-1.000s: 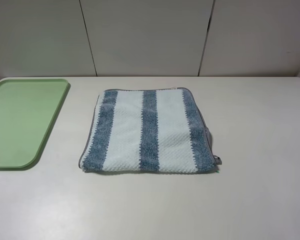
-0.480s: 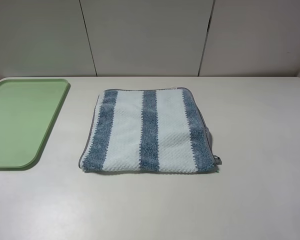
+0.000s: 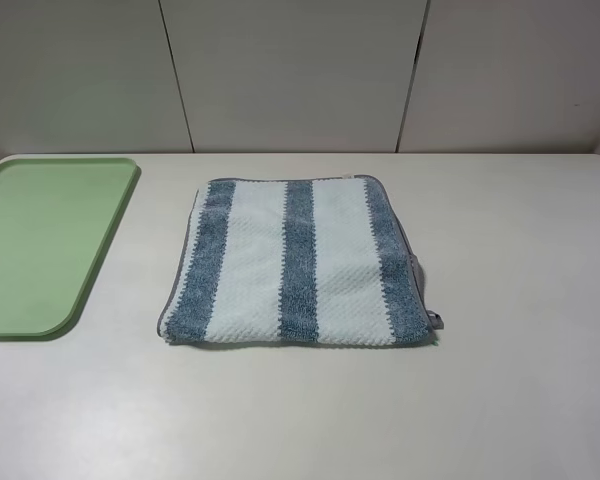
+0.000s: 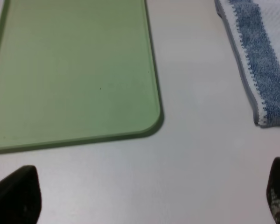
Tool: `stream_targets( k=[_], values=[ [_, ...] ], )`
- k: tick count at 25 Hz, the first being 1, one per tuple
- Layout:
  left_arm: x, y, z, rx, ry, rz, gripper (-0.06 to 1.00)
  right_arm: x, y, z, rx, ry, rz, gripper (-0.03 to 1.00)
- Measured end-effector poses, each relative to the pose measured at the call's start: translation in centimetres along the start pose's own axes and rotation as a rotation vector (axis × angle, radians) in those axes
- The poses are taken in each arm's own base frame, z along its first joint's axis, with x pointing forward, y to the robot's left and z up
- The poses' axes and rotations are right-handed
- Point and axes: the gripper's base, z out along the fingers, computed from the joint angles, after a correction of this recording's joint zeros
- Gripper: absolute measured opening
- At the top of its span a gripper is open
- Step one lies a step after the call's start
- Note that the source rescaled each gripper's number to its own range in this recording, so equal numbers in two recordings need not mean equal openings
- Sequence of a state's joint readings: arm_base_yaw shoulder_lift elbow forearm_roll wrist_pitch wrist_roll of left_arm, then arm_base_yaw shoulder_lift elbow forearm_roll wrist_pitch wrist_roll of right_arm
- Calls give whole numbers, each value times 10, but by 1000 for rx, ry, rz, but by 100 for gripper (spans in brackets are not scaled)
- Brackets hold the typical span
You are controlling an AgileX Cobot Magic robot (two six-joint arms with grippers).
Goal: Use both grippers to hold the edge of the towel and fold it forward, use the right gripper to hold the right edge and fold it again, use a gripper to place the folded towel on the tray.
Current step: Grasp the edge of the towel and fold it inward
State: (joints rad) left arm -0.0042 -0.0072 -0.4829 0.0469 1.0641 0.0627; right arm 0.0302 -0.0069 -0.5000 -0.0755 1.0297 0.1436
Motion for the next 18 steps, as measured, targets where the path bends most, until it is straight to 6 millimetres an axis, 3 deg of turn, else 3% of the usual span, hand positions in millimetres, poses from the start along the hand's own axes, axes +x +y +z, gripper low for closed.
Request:
stream_targets(
  k=[13, 18],
  values=[
    [-2, 0, -2, -1, -10, 0, 100, 0, 0, 0, -1, 0, 1, 100],
    [-22, 2, -14, -2, -22, 22, 100, -16, 1, -7, -3, -16, -2, 100]
  ],
)
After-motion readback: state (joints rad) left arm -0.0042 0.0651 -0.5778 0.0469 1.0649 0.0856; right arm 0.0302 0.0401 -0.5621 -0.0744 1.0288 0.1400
